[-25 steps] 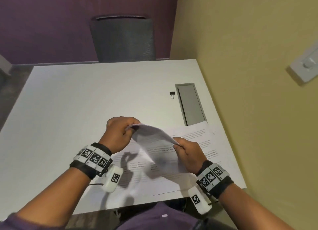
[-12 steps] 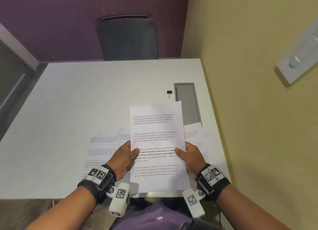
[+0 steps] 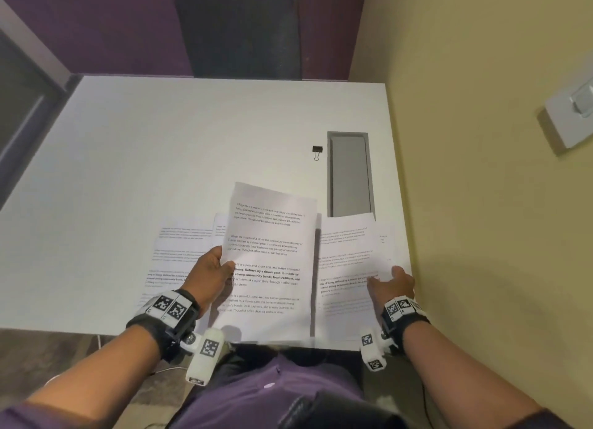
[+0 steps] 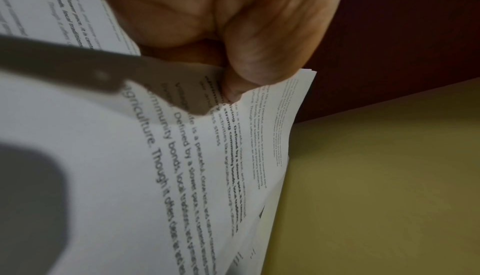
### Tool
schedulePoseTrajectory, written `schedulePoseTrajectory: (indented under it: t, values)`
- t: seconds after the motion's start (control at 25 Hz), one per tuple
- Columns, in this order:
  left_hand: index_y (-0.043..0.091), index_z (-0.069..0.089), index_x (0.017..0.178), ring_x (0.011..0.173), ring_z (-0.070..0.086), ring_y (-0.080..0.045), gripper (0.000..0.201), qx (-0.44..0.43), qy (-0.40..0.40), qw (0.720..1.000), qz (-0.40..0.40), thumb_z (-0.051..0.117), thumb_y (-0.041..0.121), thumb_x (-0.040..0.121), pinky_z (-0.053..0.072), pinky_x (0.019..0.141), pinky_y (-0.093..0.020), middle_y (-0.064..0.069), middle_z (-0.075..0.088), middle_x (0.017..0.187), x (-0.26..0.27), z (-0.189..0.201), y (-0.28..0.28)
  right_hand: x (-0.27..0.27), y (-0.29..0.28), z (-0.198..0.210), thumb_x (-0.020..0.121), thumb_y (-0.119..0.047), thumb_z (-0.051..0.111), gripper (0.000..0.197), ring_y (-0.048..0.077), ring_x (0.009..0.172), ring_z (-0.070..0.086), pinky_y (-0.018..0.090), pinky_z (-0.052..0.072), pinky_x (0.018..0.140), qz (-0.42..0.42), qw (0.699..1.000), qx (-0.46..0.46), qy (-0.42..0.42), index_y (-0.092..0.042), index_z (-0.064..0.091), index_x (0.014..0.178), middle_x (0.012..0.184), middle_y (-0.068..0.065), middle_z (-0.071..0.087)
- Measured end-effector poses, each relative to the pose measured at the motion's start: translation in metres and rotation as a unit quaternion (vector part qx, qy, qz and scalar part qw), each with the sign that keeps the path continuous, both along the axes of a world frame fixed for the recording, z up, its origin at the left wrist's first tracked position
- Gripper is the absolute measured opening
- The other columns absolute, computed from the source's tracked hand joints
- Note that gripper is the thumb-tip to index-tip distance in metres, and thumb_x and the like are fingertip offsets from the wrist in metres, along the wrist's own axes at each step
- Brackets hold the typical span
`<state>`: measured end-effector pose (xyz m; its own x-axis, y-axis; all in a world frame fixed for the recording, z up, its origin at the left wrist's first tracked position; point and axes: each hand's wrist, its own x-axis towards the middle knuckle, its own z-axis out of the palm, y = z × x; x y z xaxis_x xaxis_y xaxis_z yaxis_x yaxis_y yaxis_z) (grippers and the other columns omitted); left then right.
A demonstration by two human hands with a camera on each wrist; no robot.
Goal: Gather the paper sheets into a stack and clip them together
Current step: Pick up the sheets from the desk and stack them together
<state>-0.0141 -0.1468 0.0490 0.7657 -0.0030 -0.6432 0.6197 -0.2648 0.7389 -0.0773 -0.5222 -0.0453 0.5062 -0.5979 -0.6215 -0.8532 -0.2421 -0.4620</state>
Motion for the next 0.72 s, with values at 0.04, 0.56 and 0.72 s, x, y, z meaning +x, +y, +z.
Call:
schedulePoseTrajectory:
  t: [0.04, 0.56, 0.72]
  values:
    - [0.032, 0.067, 0.108, 0.085, 0.060, -0.036, 0.029, -0.004, 0.003, 1.000, 0.008, 0.050, 0.010, 0.100, 0.049, 0.081, -0.054, -0.034, 0.067, 0.109, 0.000, -0.002, 0.003, 0.000, -0.006, -0.005, 0.070, -0.040, 0.072, 0.085, 0.037, 0.126, 0.052, 0.050, 0.054, 0.096, 0.031, 0.998, -0.039, 0.034, -0.018, 0.039, 0.146, 0.148, 0.009, 0.037]
    - [0.021, 0.065, 0.114, 0.101, 0.071, -0.034, 0.027, 0.043, -0.018, 0.998, 0.036, 0.049, 0.002, 0.100, 0.055, 0.094, -0.055, -0.005, 0.078, 0.102, -0.011, -0.001, -0.005, 0.008, -0.024, -0.024, 0.070, -0.025, 0.081, 0.035, 0.031, 0.087, 0.063, 0.044, 0.061, 0.075, 0.095, 0.991, -0.067, 0.061, -0.022, 0.058, 0.097, 0.112, 0.008, 0.051]
    - [0.021, 0.065, 0.110, 0.105, 0.069, -0.037, 0.029, 0.045, -0.024, 0.998, 0.039, 0.049, 0.000, 0.100, 0.054, 0.096, -0.054, -0.007, 0.077, 0.105, -0.017, -0.007, -0.009, 0.006, -0.024, -0.025, 0.068, -0.025, 0.084, 0.056, 0.035, 0.099, 0.063, 0.046, 0.059, 0.082, 0.091, 0.993, -0.066, 0.038, -0.021, 0.050, 0.113, 0.117, 0.010, 0.059]
